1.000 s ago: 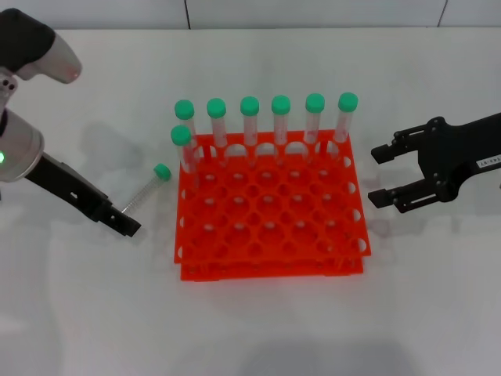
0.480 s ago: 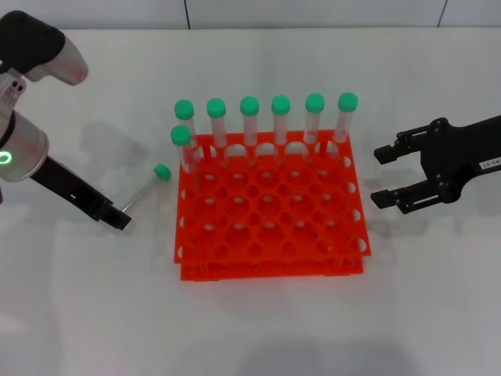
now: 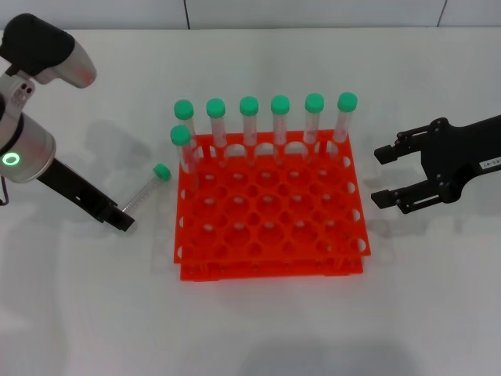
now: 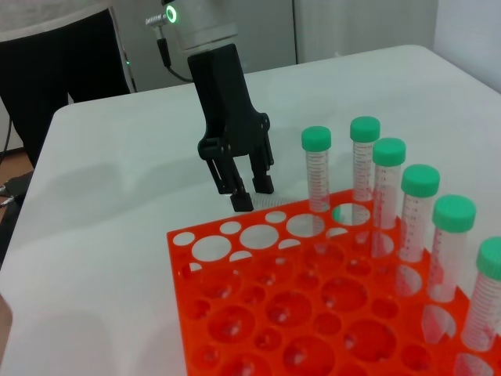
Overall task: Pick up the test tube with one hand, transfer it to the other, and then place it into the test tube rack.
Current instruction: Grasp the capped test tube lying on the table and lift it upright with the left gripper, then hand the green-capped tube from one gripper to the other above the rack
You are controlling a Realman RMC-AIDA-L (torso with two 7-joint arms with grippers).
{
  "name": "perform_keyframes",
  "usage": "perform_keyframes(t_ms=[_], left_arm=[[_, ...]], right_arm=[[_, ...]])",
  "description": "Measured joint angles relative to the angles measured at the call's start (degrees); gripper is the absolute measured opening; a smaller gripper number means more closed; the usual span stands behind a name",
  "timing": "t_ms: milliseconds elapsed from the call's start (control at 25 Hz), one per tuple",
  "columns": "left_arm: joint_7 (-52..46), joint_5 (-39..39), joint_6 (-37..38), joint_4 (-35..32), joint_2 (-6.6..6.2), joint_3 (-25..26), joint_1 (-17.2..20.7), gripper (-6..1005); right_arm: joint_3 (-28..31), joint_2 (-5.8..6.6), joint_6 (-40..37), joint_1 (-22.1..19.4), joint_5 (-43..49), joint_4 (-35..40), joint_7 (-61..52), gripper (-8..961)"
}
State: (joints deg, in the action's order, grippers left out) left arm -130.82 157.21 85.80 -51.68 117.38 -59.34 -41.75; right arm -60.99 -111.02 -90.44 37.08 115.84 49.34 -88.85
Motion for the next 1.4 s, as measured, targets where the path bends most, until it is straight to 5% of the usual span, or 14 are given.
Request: perform_keyframes(t_ms=[600,1080,1200,1400], left_arm=[[-0.9,1.2,-0.3,0.2,0.16,-0.6,-0.3,189],[-2.9,-1.6,5.4,-19.2,0.32,2.6,5.8,188],[-1.7,-6.4,5.4,-27.6,0.33,3.5,10.0,188],[4.8,-16.7,1.8,-32.3,0.45,5.0,14.2,188]], right_arm=[[0.0,-0.16,0.2,0.1,-0.3,0.2,-0.1,720],[0.0,0.01,0.2,-0.2,-0.4,0.2,-0.3,717],[0.0,-0.06,0.2,-0.3,-0.4,0.2,-0.4,716],[0.0,-0.14,0.1,-0.3,-0.4,0.2,-0.4,715]])
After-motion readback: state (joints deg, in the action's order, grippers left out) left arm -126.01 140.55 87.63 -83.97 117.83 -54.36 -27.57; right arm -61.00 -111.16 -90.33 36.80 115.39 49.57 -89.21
